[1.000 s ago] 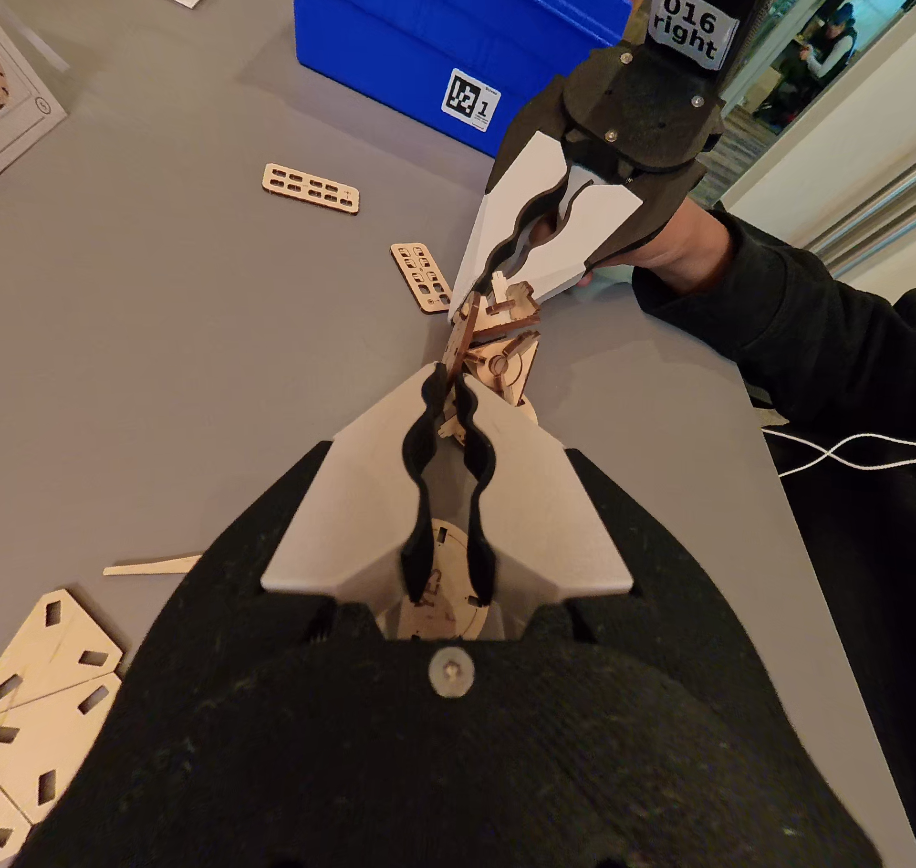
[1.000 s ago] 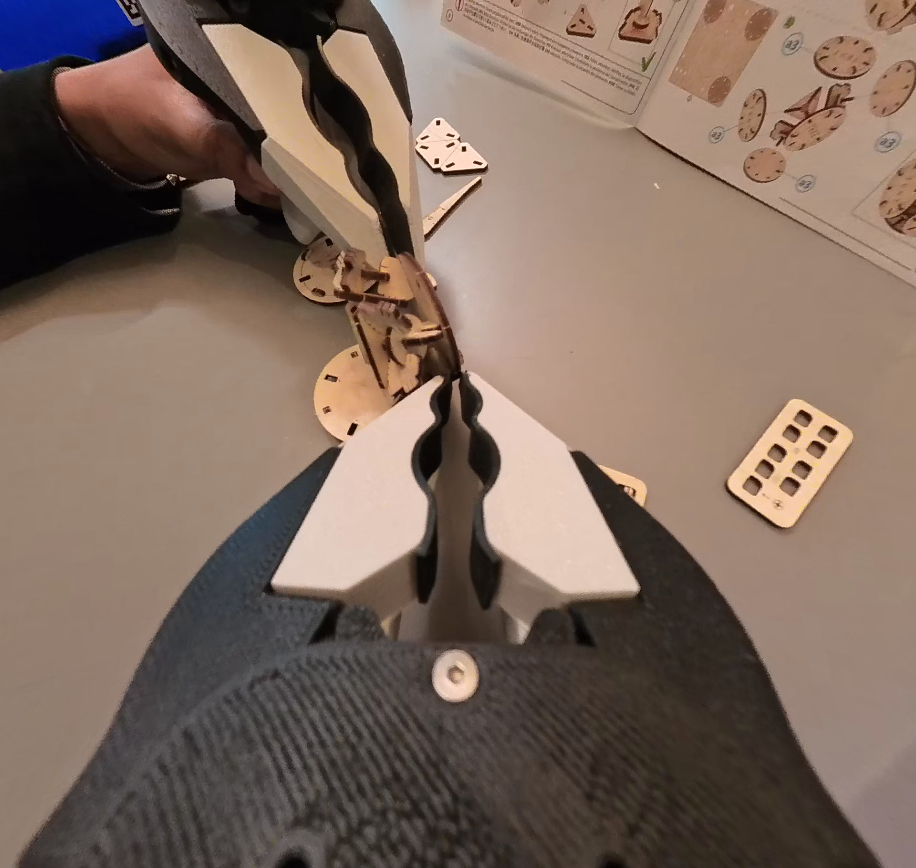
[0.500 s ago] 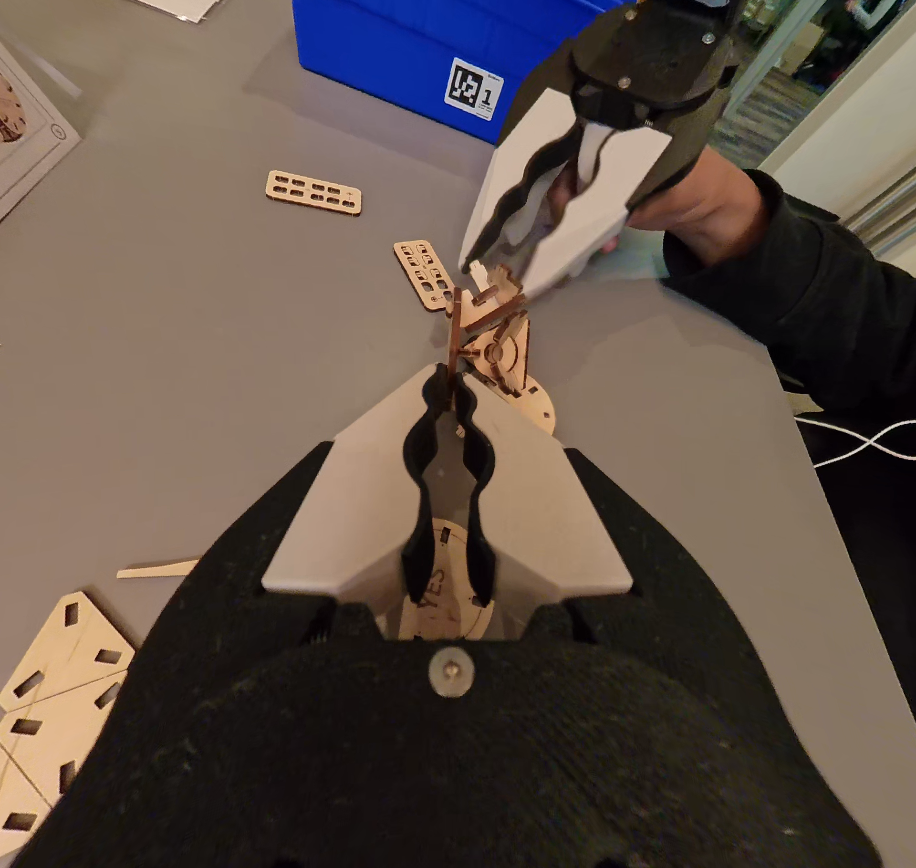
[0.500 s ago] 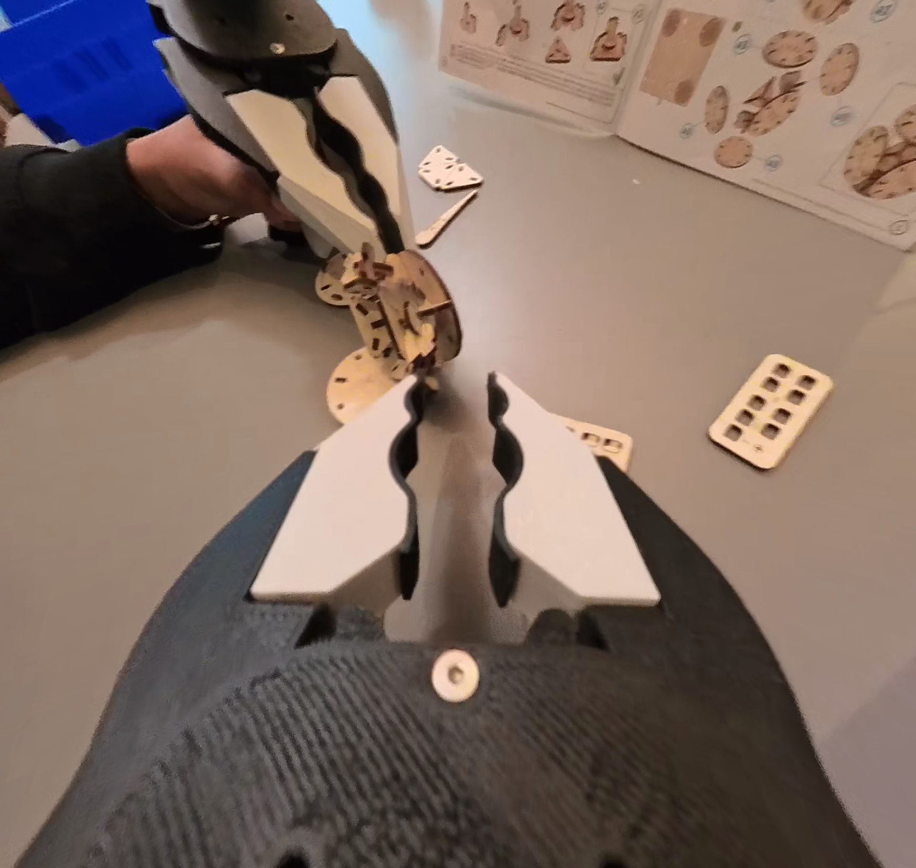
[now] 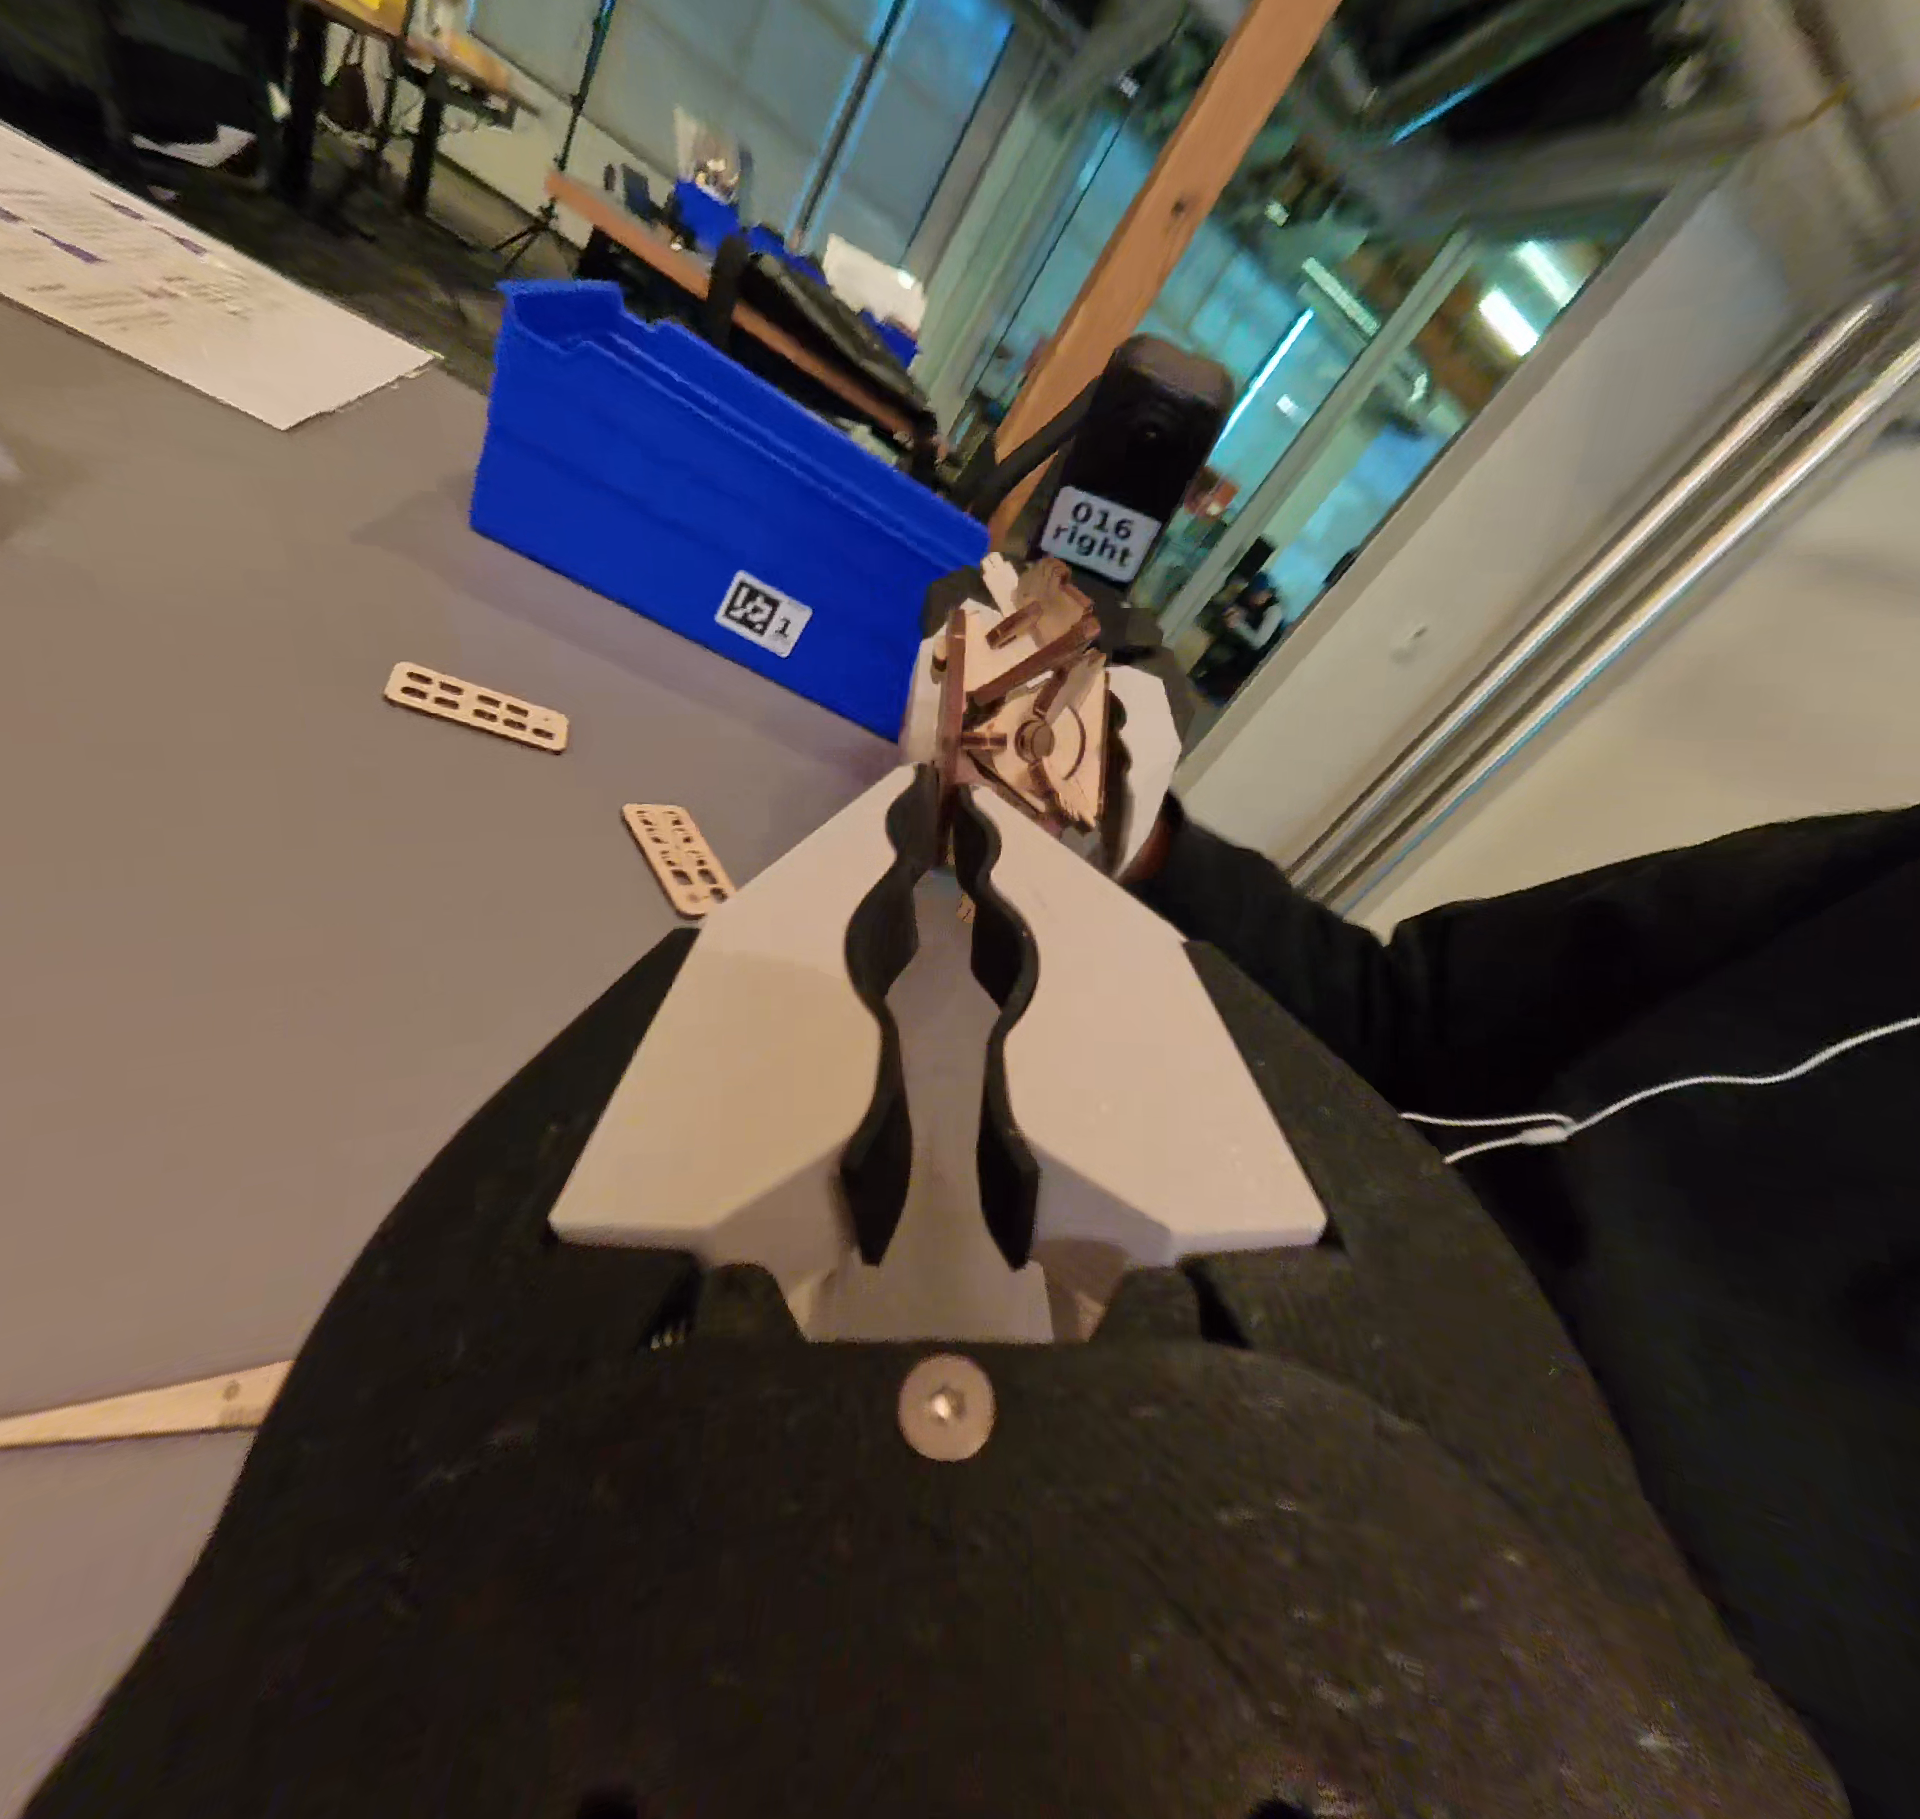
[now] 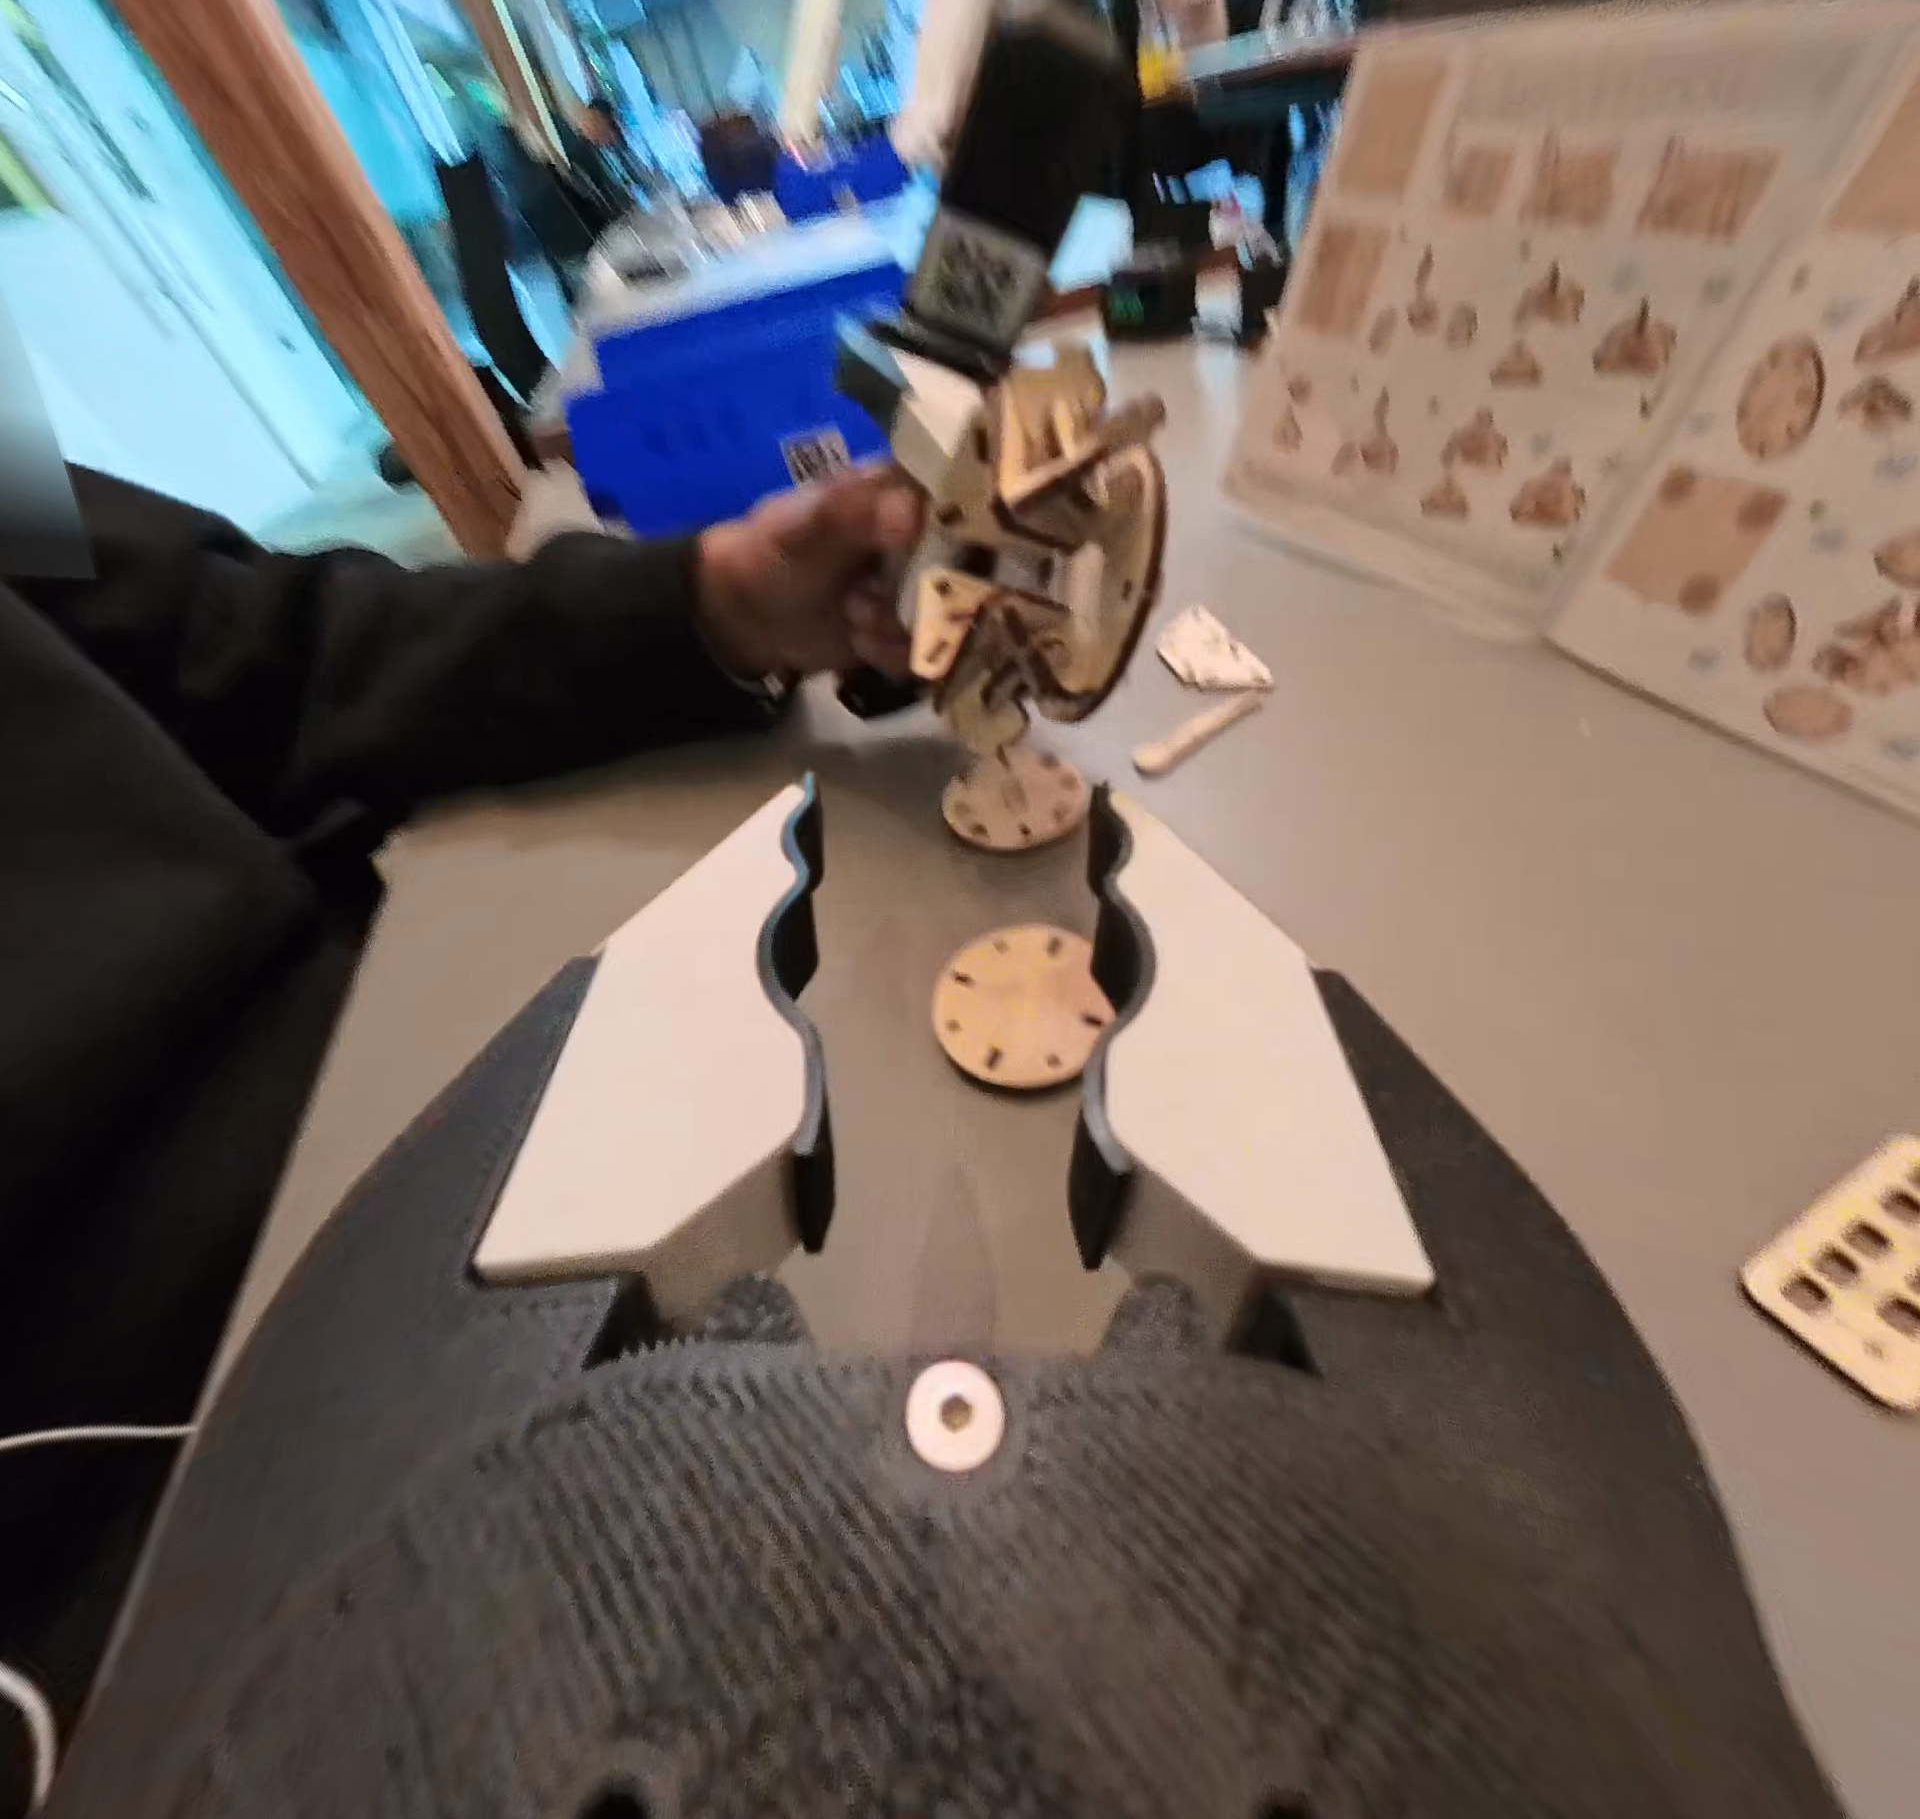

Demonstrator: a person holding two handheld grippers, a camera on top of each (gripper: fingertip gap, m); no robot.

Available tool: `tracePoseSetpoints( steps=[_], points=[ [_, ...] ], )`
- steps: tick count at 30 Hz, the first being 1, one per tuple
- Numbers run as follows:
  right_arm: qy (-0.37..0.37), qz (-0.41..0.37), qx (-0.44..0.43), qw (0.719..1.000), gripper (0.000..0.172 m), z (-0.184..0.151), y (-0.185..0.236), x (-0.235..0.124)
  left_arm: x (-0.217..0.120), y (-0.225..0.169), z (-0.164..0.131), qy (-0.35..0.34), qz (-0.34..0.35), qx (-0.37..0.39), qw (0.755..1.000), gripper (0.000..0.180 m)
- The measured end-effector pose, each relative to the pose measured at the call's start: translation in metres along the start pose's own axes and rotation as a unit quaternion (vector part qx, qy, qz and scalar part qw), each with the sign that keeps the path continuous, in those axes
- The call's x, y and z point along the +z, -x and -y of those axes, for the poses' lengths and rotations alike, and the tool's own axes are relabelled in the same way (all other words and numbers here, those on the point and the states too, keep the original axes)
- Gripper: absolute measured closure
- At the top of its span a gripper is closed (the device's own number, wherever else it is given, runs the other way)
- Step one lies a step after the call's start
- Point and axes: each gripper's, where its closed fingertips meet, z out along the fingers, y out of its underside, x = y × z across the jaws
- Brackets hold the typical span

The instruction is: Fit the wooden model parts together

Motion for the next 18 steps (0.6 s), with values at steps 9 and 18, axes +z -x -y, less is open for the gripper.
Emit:
tracePoseSetpoints(
  steps=[9, 18],
  points=[
    [-0.121, 0.079, 0.083, 0.986, 0.126, 0.034, 0.011, -0.013, 0.002, -0.023, 0.008, -0.044, -0.093, -0.051, 0.993, 0.180],
    [-0.151, 0.164, 0.167, 0.960, 0.137, 0.038, 0.022, -0.010, 0.013, -0.035, 0.002, -0.032, -0.109, -0.044, 0.993, 0.180]
  ],
)
